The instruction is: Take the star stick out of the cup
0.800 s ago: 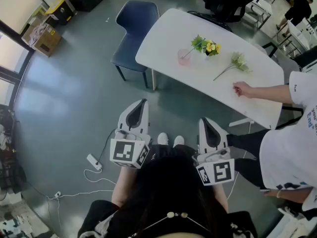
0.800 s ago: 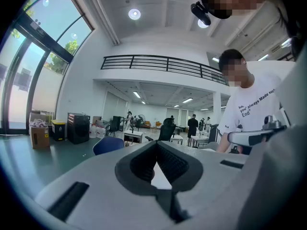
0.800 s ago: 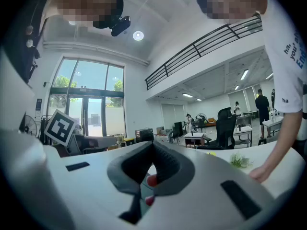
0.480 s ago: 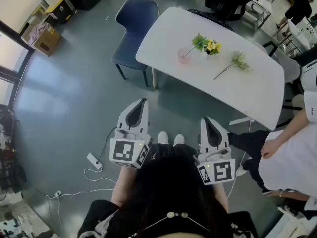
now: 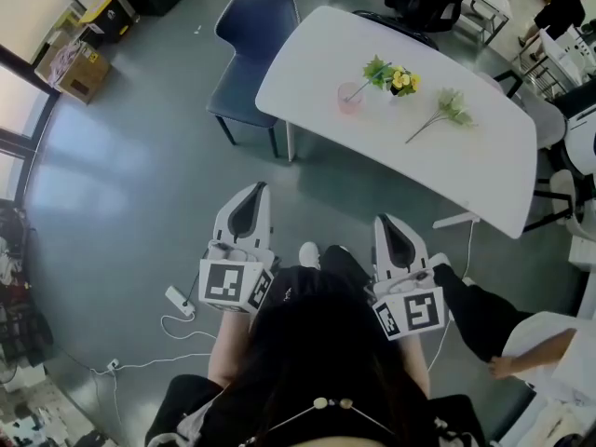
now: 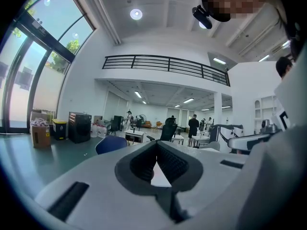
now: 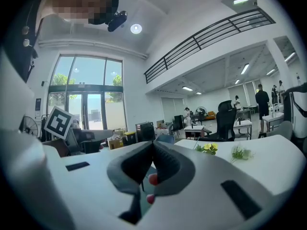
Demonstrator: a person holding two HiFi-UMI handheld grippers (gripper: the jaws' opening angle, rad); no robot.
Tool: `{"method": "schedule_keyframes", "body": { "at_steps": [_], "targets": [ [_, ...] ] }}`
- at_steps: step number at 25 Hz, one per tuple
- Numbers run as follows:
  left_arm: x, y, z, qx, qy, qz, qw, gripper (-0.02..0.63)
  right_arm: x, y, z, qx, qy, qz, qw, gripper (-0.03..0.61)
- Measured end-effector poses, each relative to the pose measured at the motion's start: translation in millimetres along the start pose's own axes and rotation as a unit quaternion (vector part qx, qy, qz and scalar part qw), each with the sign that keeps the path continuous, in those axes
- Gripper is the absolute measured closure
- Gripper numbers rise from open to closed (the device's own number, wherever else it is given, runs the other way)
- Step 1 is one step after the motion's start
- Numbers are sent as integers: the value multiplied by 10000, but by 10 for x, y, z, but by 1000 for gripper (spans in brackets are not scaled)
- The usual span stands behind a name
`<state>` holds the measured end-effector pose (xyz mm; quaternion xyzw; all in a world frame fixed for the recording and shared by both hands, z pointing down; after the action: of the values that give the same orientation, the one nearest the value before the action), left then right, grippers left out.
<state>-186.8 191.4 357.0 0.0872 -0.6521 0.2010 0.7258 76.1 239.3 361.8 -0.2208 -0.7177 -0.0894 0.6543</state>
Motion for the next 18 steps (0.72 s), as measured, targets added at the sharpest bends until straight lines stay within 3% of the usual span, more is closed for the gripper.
{"method": "schedule_keyframes", "body": {
  "at_steps": [8, 12, 18],
  "targets": [
    [75, -13, 209, 200, 100, 87, 9997, 611, 280, -242, -344, 57, -682, 476, 9965, 574],
    [100, -225, 249, 340, 99, 254, 9990, 611, 268, -542, -614, 73, -790, 572, 9952, 524],
    [130, -765, 254, 455, 123, 515, 9976, 609, 331, -1178, -1135, 52, -793, 820, 9935, 501]
  ]
}}
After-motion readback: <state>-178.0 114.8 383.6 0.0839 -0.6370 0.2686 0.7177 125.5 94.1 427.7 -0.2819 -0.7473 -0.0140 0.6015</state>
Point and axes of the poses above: the fingertips, and each gripper's own axes: y backward along the fingers, z to its left, x out of its underside, the point moved 9 cm from there along y, backward along the fingers, and after that the axes turned 1 degree about z, right-handed, at the moved point
